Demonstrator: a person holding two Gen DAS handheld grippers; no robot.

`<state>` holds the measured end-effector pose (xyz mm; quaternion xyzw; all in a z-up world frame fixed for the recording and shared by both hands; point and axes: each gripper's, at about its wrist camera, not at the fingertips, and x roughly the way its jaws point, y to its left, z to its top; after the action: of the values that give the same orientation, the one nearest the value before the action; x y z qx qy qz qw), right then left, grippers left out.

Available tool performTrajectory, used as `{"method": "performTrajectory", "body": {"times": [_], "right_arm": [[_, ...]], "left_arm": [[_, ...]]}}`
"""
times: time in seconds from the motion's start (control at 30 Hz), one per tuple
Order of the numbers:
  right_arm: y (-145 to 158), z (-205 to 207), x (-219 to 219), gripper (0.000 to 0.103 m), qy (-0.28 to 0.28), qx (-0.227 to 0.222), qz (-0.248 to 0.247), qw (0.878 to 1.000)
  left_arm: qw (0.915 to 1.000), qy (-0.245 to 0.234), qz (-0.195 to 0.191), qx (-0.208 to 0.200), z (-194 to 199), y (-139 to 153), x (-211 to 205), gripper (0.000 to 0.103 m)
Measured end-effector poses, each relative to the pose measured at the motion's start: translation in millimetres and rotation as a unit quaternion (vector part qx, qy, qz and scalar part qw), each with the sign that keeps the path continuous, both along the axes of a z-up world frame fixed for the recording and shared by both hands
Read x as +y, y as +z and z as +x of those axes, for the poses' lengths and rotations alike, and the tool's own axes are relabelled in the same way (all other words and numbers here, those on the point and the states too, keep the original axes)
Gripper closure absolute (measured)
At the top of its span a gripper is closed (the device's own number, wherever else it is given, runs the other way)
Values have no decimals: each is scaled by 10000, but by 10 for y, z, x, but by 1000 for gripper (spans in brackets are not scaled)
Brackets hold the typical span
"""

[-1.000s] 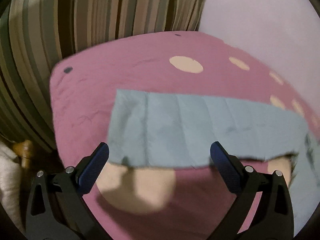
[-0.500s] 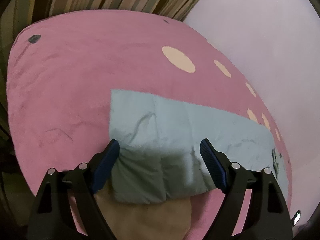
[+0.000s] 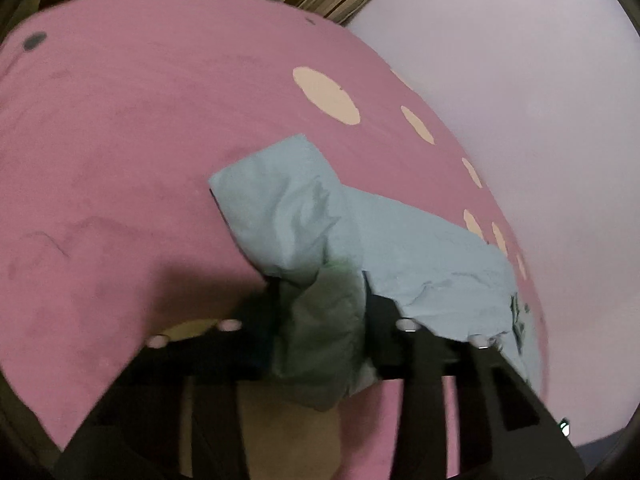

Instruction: Fold large clothes

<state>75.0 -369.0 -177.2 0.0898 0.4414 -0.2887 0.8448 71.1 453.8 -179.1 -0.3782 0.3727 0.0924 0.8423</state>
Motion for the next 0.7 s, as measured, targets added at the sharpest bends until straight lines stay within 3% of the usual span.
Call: {"method": "performTrajectory", "body": {"times": [0.13, 0.37, 0.57, 0.7], "right_arm": [[-2, 3, -5, 19, 6, 3, 3, 10000], [-4, 0, -3, 18, 1, -21, 27, 10000], [-4, 2, -12, 18, -6, -45, 66, 10000], [-5, -2, -14, 18, -16, -76, 117, 9999]], "left_arm": [[9995, 18, 319, 37, 62, 91, -133, 87], [9975, -284, 479, -443, 298, 491, -673, 89], [9888, -1063, 480, -927, 739, 936, -1527, 89], [9757, -1837, 488, -1092, 1153, 1150, -2347, 89]]}}
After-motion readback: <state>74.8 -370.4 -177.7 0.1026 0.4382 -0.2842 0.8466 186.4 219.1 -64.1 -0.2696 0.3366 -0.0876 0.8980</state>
